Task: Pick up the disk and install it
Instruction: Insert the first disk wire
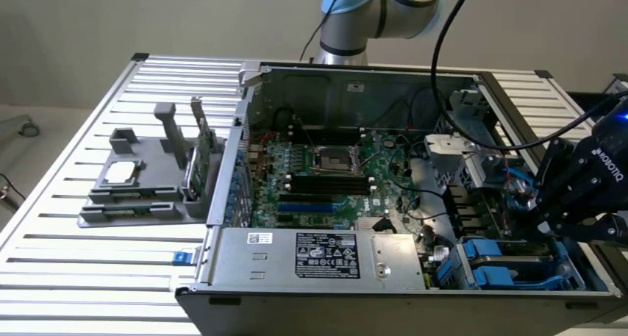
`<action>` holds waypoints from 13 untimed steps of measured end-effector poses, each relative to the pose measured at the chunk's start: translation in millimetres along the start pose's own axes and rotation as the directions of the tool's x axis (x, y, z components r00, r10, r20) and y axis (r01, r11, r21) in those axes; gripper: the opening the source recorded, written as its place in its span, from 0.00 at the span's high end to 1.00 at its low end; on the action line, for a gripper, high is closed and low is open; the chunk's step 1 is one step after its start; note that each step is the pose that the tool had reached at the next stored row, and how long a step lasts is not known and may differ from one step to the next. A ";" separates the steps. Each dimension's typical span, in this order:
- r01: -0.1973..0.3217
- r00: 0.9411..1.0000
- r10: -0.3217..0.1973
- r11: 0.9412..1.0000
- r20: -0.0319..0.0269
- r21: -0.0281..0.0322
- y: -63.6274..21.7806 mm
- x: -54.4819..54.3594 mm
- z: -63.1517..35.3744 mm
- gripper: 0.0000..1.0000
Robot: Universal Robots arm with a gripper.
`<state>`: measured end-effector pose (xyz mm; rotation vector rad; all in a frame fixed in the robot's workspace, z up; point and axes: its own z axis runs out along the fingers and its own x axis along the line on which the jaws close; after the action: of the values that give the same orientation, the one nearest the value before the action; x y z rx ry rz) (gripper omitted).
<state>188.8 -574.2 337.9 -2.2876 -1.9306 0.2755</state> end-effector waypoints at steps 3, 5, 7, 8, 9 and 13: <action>-0.005 1.000 0.005 1.000 0.001 0.006 0.3 0.1 0.4 0.84; -0.007 1.000 0.007 1.000 0.004 0.010 0.4 0.1 0.4 0.84; -0.009 1.000 0.009 1.000 0.010 0.015 0.5 0.1 0.4 0.84; -0.010 1.000 0.009 1.000 0.013 0.017 0.6 0.1 0.4 0.84; -0.010 1.000 0.010 1.000 0.016 0.018 0.7 0.2 0.5 0.84; -0.013 1.000 0.013 1.000 0.028 0.021 1.2 0.3 0.4 0.84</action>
<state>189.9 -574.1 337.2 -2.2955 -1.9171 0.3289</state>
